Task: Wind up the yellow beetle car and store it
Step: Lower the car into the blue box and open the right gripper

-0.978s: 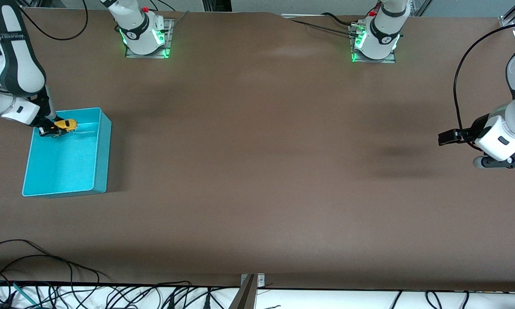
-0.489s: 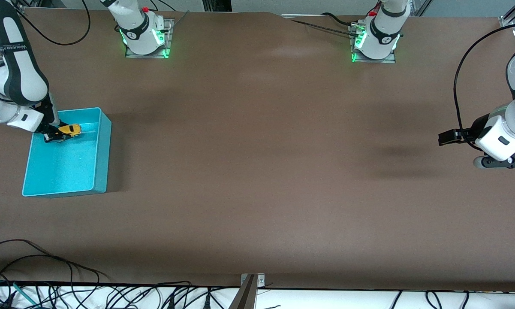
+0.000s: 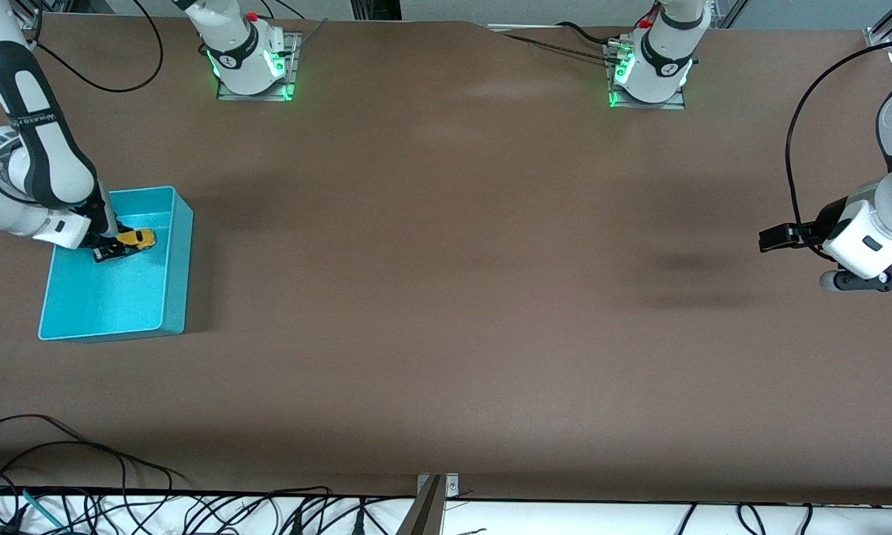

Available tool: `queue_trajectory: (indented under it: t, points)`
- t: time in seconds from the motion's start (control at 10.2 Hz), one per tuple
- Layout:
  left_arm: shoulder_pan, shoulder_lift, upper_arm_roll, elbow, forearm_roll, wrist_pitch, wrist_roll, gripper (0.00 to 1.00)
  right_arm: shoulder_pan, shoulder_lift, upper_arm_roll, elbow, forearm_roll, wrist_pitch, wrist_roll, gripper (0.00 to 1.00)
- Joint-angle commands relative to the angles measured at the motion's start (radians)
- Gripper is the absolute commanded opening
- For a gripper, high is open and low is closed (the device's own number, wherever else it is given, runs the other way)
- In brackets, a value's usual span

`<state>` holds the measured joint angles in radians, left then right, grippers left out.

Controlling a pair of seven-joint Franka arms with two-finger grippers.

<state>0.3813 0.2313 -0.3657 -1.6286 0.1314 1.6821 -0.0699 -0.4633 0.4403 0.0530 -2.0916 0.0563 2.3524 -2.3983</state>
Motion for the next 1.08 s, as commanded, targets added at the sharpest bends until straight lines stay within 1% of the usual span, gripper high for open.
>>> queue_trajectory:
  t: [0.0, 0.1, 0.2, 0.29, 0.39, 0.49, 0.78, 0.98]
  points:
    - [0.002, 0.005, 0.001, 0.024, -0.021, -0.038, 0.027, 1.0, -0.002, 0.029, 0.005, 0.033, 0.037, -0.005, -0.002, 0.29]
    - [0.002, 0.005, 0.001, 0.027, -0.021, -0.047, 0.027, 1.0, -0.002, 0.028, 0.005, 0.033, 0.056, -0.007, -0.004, 0.46]
    - [0.002, 0.005, 0.001, 0.027, -0.021, -0.048, 0.027, 1.0, -0.002, 0.028, 0.005, 0.033, 0.056, -0.007, -0.004, 0.9]
    - [0.002, 0.005, 0.001, 0.026, -0.021, -0.048, 0.027, 1.0, -0.002, 0.018, 0.005, 0.033, 0.057, -0.015, -0.004, 1.0]
    - [0.002, 0.005, 0.001, 0.026, -0.021, -0.048, 0.03, 1.0, -0.002, -0.001, 0.007, 0.033, 0.066, -0.039, 0.013, 1.0]
    - [0.004, 0.005, 0.001, 0.026, -0.021, -0.047, 0.03, 1.0, -0.002, -0.038, 0.022, 0.028, 0.076, -0.083, 0.037, 1.0]
    - [0.005, 0.005, 0.001, 0.022, -0.03, -0.045, 0.031, 1.0, 0.0, -0.133, 0.03, 0.022, 0.076, -0.208, 0.174, 1.0]
    - [0.005, 0.005, 0.004, 0.022, -0.053, -0.044, 0.038, 1.0, 0.0, -0.184, 0.056, 0.031, 0.076, -0.273, 0.266, 1.0]
